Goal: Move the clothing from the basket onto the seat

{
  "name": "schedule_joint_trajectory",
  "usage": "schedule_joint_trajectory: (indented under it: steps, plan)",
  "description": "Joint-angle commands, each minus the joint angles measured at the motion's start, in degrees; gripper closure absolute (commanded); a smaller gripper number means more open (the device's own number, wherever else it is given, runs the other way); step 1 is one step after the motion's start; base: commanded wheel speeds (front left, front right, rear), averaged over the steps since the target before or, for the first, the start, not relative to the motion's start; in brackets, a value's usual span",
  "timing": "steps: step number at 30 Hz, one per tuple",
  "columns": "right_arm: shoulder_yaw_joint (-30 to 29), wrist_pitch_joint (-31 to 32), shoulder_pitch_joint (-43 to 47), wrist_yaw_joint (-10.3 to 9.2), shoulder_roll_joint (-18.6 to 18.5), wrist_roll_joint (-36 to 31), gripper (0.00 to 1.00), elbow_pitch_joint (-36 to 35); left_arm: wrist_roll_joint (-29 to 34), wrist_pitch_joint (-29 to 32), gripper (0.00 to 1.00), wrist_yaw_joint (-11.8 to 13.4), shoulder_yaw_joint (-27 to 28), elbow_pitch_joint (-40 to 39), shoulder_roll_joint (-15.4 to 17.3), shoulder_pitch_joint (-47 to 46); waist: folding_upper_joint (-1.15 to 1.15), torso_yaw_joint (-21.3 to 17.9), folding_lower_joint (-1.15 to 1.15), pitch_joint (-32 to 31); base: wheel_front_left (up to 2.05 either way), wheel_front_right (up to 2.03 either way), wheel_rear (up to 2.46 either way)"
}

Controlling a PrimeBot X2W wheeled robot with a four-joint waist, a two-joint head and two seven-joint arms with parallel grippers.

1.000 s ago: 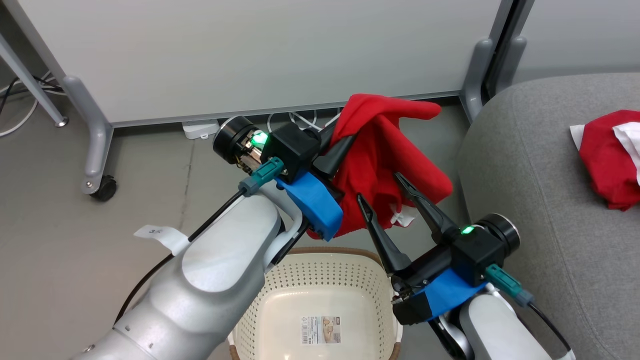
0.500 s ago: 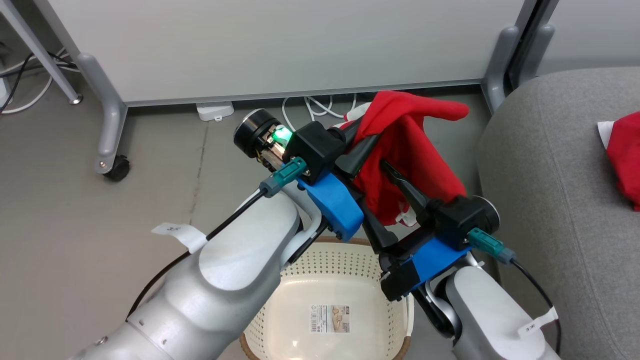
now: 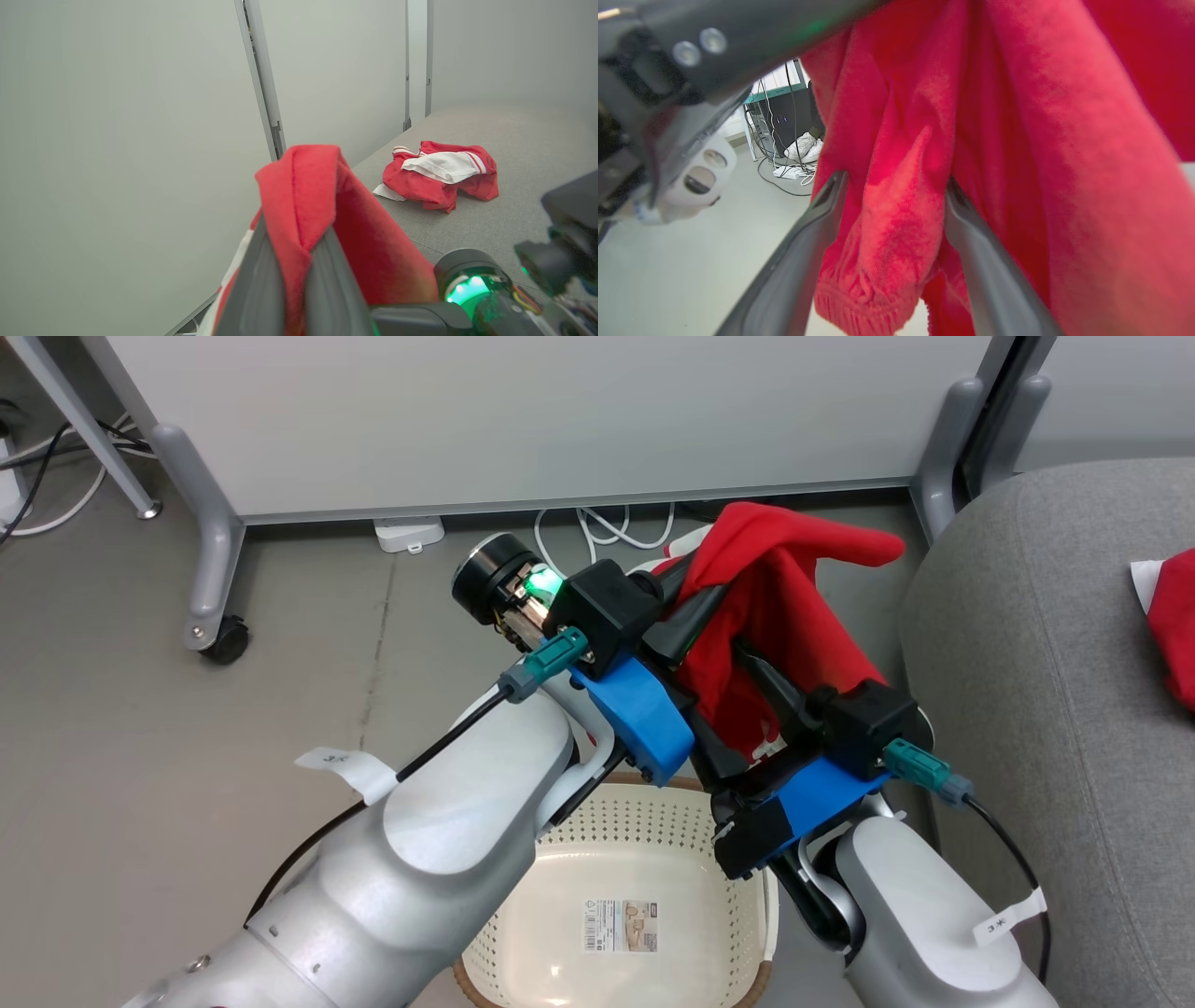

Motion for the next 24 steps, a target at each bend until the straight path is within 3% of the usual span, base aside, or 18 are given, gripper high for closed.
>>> schedule_joint_trajectory:
  steps: [1,10,11,12,24]
  plan:
    - [0.2,-0.2,-1.3,0.03,-0.1,0.4,0.0,0.0,0.0,-0.3,1.0,-0.4,0.0,0.0,-0.2,-1.0,0.0,0.0,0.0,0.1,0.0,0.0,0.0]
    - [1.8,-0.2,-3.1,0.03,-0.1,2.7,0.0,1.2,-0.3,-0.5,1.0,-0.4,-0.7,-0.3,-0.6,-1.3,0.0,0.3,0.0,0.2,0.0,0.0,0.0]
    - [2.0,-0.2,-3.1,0.03,-0.1,3.1,0.68,1.4,-0.4,-0.5,1.0,-0.3,-0.8,-0.3,-0.6,-1.3,0.0,0.4,0.0,0.2,0.0,0.0,0.0]
    - [2.2,-0.2,-3.1,0.03,-0.1,3.6,1.0,1.5,-0.4,-0.5,1.0,-0.2,-0.9,-0.3,-0.6,-1.4,0.0,0.4,0.0,0.1,0.0,0.0,0.0]
    - [2.7,-0.2,-3.0,0.03,-0.1,4.3,1.0,2.3,-0.4,-0.5,1.0,-0.2,-0.5,0.1,-0.4,-0.9,0.0,0.1,0.0,-0.1,0.0,0.0,0.0]
